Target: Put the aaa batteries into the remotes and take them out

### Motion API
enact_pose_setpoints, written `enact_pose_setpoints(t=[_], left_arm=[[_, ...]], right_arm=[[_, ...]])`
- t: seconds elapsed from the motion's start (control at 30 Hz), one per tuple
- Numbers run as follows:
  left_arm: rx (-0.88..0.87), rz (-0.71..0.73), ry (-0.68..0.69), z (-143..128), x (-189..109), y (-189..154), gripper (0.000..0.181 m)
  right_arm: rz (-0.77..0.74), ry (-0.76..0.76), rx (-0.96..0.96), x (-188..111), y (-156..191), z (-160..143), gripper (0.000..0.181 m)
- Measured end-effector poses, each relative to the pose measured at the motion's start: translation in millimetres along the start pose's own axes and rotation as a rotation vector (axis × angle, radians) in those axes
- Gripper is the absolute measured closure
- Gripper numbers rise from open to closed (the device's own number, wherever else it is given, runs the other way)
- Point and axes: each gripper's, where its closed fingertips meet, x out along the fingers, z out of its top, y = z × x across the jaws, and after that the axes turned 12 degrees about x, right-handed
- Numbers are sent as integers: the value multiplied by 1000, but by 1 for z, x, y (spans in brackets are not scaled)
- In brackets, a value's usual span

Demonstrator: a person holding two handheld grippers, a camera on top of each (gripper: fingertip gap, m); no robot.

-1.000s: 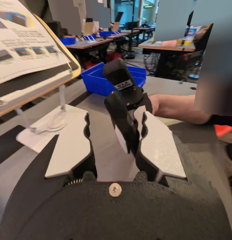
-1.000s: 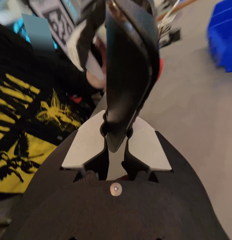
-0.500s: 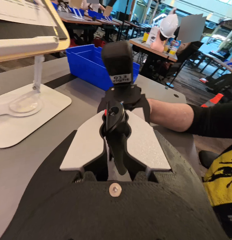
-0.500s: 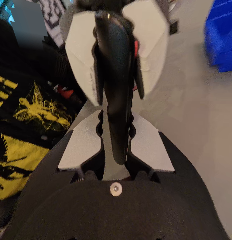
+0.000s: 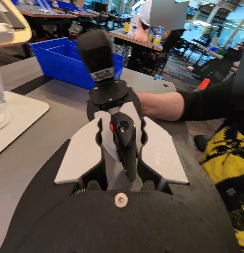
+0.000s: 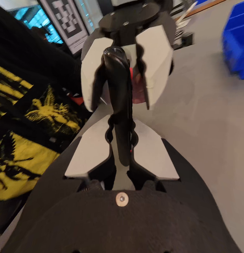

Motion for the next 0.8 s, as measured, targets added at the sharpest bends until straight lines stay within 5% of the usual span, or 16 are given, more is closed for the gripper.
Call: enact_pose_setpoints(t=[0.2,0.4,0.6,0.8], left_arm=[[97,-271,-15,7,10,-43,107],[105,-326,-102,14,17,-53,119],[35,-75,-209,20,6,-10,121],[-145,177,-333,23,-10,32,121]], right_arm=[[355,167,12,-4,27,-17,159],[503,209,-18,1,42,-21,159],[195,28,-32,-3,8,6,150],[-379,-71,-199,-10,-17,17,114]])
